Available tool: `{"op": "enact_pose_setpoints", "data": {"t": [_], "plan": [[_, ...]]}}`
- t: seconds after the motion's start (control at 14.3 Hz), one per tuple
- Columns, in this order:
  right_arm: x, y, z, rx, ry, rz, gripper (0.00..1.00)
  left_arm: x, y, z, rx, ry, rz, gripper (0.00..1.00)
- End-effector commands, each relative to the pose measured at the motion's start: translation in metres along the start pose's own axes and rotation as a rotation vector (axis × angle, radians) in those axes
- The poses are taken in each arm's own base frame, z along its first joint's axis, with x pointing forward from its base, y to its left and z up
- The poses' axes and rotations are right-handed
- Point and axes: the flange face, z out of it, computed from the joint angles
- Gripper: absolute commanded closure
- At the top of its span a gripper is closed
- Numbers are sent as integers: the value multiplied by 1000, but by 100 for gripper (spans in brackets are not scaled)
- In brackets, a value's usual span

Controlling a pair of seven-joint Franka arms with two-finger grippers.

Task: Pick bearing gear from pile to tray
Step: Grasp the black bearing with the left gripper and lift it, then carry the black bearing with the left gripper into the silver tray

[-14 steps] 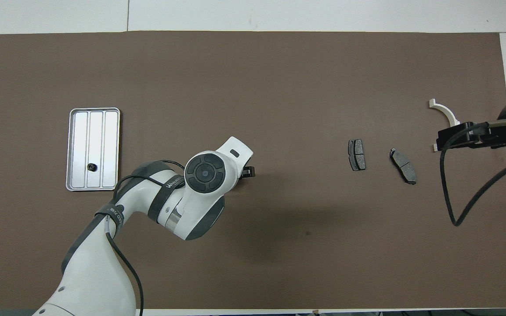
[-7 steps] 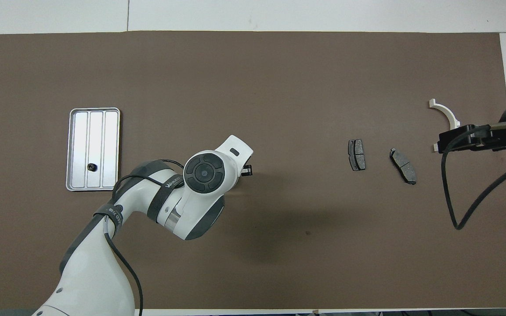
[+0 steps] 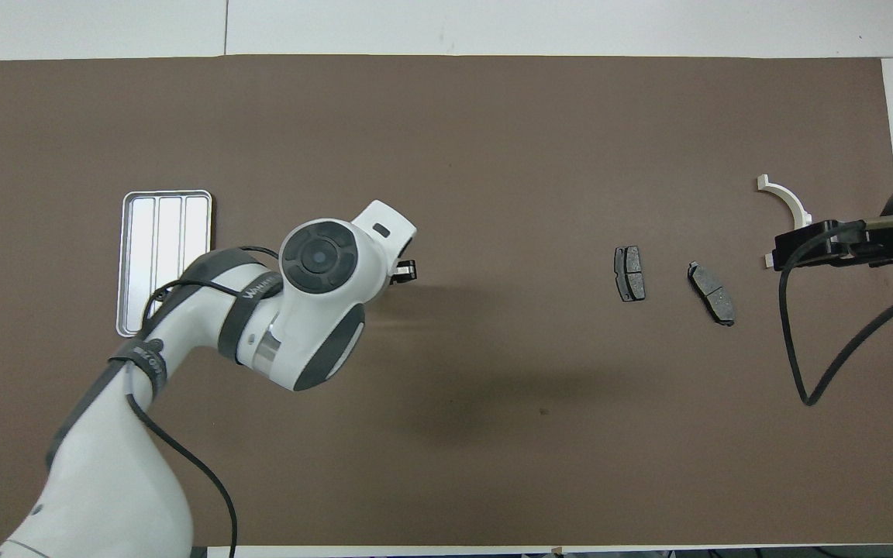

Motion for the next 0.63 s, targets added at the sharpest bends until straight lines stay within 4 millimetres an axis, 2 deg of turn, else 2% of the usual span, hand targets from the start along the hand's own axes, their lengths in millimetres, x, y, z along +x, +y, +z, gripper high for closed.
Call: {"op": "enact_pose_setpoints", "data": {"t": [0.0, 0.14, 0.28, 0.35, 0.49, 0.56], "plan": [[-9, 1, -4, 1, -5, 14, 0, 32, -86, -61, 25, -9, 49, 100], [-9, 1, -4, -4, -5, 14, 0, 55, -154, -80, 31, -10, 101, 100], [-9, 3, -4, -16, -4, 15, 0, 71, -223, -86, 37, -20, 157, 100], [-9, 3, -4, -16, -4, 13, 0, 76, -251, -85, 38, -15, 178, 100], [-9, 3, -4, -16, -4, 13, 0, 82, -296, -83, 21, -4, 198, 100], [-9, 3, -4, -16, -4, 15, 0, 84, -301, -78, 5, 9, 201, 100]]}}
